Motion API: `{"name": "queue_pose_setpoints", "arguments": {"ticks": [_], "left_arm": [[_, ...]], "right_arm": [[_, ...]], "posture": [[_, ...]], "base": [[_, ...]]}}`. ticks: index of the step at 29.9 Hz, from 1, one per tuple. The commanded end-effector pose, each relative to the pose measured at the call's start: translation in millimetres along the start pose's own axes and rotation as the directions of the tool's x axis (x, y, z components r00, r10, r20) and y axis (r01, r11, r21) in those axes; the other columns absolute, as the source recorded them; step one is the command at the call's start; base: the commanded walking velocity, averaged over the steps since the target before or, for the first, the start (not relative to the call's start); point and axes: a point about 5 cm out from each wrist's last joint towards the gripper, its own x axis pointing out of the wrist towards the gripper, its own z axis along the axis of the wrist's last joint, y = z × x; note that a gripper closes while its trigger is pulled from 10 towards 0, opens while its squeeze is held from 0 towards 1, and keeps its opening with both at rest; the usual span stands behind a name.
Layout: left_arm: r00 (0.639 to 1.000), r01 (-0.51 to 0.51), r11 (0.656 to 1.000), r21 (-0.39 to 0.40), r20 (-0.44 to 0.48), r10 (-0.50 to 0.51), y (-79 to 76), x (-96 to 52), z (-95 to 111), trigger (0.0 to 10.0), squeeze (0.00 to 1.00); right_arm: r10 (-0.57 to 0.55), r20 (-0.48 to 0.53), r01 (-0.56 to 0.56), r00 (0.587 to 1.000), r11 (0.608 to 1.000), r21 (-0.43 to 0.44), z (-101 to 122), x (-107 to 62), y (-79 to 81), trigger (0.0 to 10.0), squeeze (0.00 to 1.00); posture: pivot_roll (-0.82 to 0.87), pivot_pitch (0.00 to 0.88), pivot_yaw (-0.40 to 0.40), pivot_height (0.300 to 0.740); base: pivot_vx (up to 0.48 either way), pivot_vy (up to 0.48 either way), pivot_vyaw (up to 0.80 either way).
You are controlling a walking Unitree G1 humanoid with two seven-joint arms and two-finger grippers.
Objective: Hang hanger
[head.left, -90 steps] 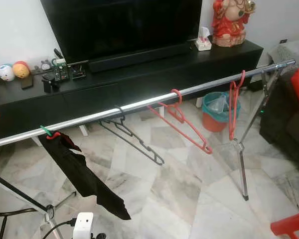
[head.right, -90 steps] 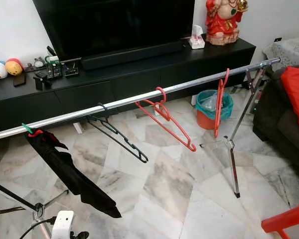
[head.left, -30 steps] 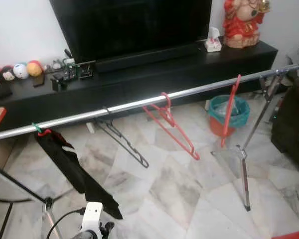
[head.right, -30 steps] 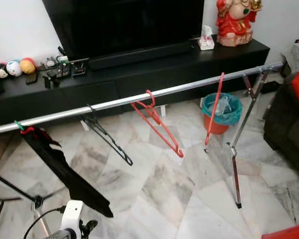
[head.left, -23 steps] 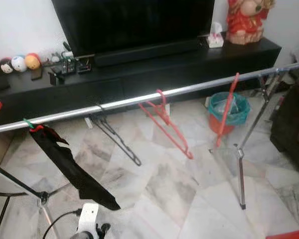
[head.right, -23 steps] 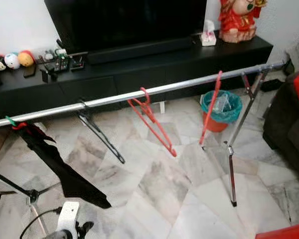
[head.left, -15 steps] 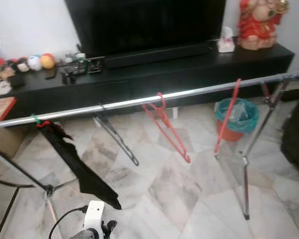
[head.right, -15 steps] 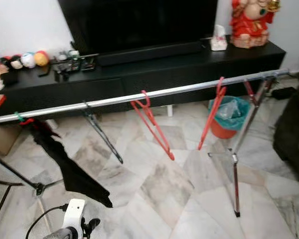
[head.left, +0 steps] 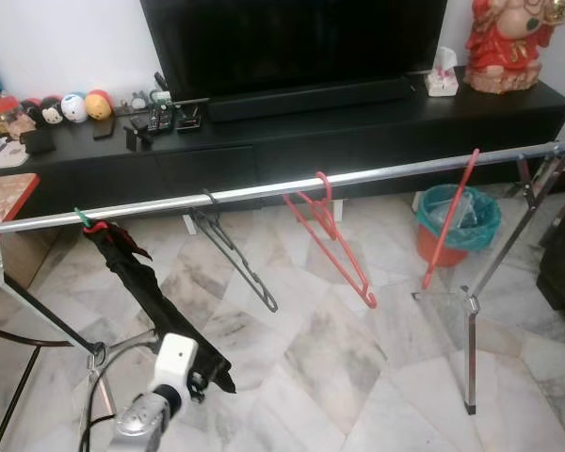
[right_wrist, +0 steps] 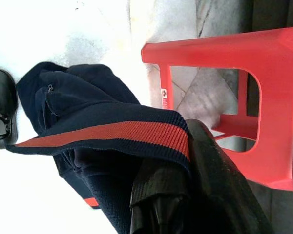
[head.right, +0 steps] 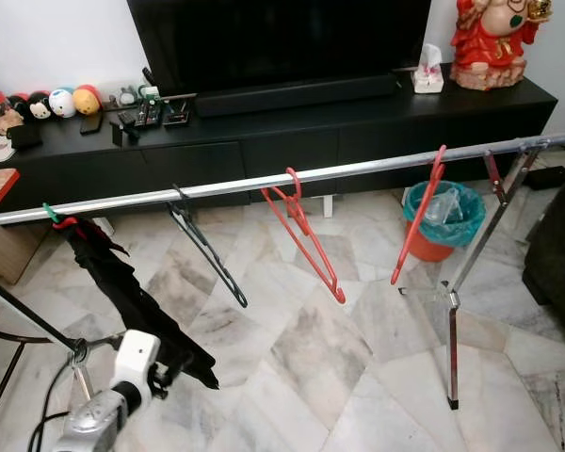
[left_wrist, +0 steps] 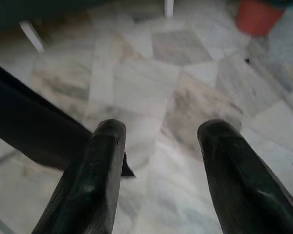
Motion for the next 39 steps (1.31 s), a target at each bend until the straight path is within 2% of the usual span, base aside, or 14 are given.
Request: {"name": "queue_pose_setpoints", "arguments": {"ticks": [1, 5, 9, 12, 15, 18, 19, 23, 25, 27, 28, 30, 37, 39], "left_arm": [[0.998, 0.003, 1.0, 0.023, 0.07, -0.005, 8.5, -13.4, 11, 10.0, 0.0], [0.99, 0.058, 0.997, 0.052, 0.122, -0.064, 3.6, -27.2, 26, 10.0, 0.0], [0.983, 0.097, 0.99, 0.099, 0.145, -0.111, 0.4, -31.9, 37, 10.0, 0.0], [0.967, 0.028, 0.992, 0.121, 0.247, -0.058, 5.6, -29.8, 68, 10.0, 0.0], [0.957, -0.005, 0.993, 0.12, 0.287, -0.03, 5.9, -27.6, 81, 10.0, 0.0], [0.918, -0.075, 0.991, 0.115, 0.396, 0.024, 3.5, -23.5, 109, 10.0, 0.0], [0.918, -0.075, 0.991, 0.115, 0.396, 0.024, 3.5, -23.5, 109, 10.0, 0.0], [0.89, -0.105, 0.991, 0.082, 0.453, 0.057, -0.6, -23.0, 124, 10.0, 0.0], [0.887, -0.129, 0.991, 0.038, 0.451, 0.099, -1.2, -18.5, 122, 10.0, 0.0], [0.894, -0.162, 0.987, 0.017, 0.426, 0.14, 0.1, -12.7, 114, 10.0, 0.0], [0.894, -0.162, 0.987, 0.017, 0.426, 0.14, 0.1, -12.7, 114, 10.0, 0.0], [0.893, -0.179, 0.983, -0.035, 0.414, 0.177, 0.7, -7.2, 110, 10.0, 0.0], [0.902, -0.148, 0.989, -0.021, 0.408, 0.144, -0.7, -8.1, 110, 10.0, 0.0], [0.904, -0.16, 0.987, -0.004, 0.401, 0.148, 5.5, -12.4, 107, 10.0, 0.0]], "right_arm": [[0.018, 0.012, -0.018, 1.0, 1.0, -0.002, 3, -1.3, 6.4, 10.0, 0.0], [0.027, 0.018, -0.026, 0.999, 1.0, -0.009, 5, -1.8, 9.3, 10.0, 0.0], [0.031, 0.025, -0.031, 0.999, 1.0, -0.008, 7, -2.2, 11.5, 10.0, 0.0], [0.033, 0.041, -0.033, 0.999, 0.999, 0.006, 10, -2.5, 12.6, 10.0, 0.0], [0.035, 0.044, -0.036, 0.998, 0.999, 0.012, 12, -2.5, 13.1, 10.0, 0.0], [0.037, 0.076, -0.04, 0.996, 0.998, 0.039, 19, -3.1, 15.7, 10.0, 0.0], [0.037, 0.076, -0.04, 0.996, 0.998, 0.039, 19, -3.1, 15.7, 10.0, 0.0], [0.037, 0.098, -0.052, 0.994, 0.986, 0.161, 25, -4.4, 19.3, 10.0, 0.0], [0.008, 0.179, -0.081, 0.984, 0.912, 0.403, 40, -6.3, 18.5, 10.0, 0.0], [-0.047, 0.265, -0.113, 0.963, 0.824, 0.556, 53, -9.0, 13.8, 10.0, 0.0], [-0.047, 0.265, -0.113, 0.963, 0.824, 0.556, 53, -9.0, 13.8, 10.0, 0.0], [-0.09, 0.308, -0.131, 0.947, 0.768, 0.627, 59, -11.2, 10.5, 10.0, 0.0], [-0.055, 0.369, -0.204, 0.928, 0.755, 0.624, 63, -15.2, 19.0, 10.0, 0.0], [-0.041, 0.373, -0.214, 0.927, 0.759, 0.615, 62, -16.0, 22.2, 10.0, 0.0]], "posture": [[-0.09, 0.0, 0.11, 0.74], [-0.08, 0.0, 0.11, 0.74], [-0.08, 0.0, 0.113, 0.74], [-0.08, 0.0, 0.112, 0.74], [-0.08, 0.0, 0.11, 0.74], [-0.08, 0.0, 0.108, 0.74], [-0.08, 0.0, 0.108, 0.74], [-0.07, 0.0, 0.102, 0.74], [-0.07, 0.0, 0.096, 0.74], [-0.06, 0.0, 0.091, 0.74], [-0.06, 0.0, 0.091, 0.74], [-0.07, 0.0, 0.086, 0.74], [-0.08, 0.0, 0.083, 0.74], [-0.07, 0.0, 0.081, 0.74]], "base": [[0.0, 0.0, 0.0], [0.0, 0.0, 0.0], [0.0, 0.0, 0.0], [0.0, 0.0, 0.0], [0.0, 0.0, 0.0], [0.0, 0.0, 0.0], [0.0, 0.0, 0.0], [0.0, 0.0, 0.0], [0.0, 0.0, 0.0], [0.0, 0.0, 0.0], [0.0, 0.0, 0.0], [0.0, 0.0, 0.0], [0.0, 0.0, 0.0], [0.0, 0.0, 0.0]]}}
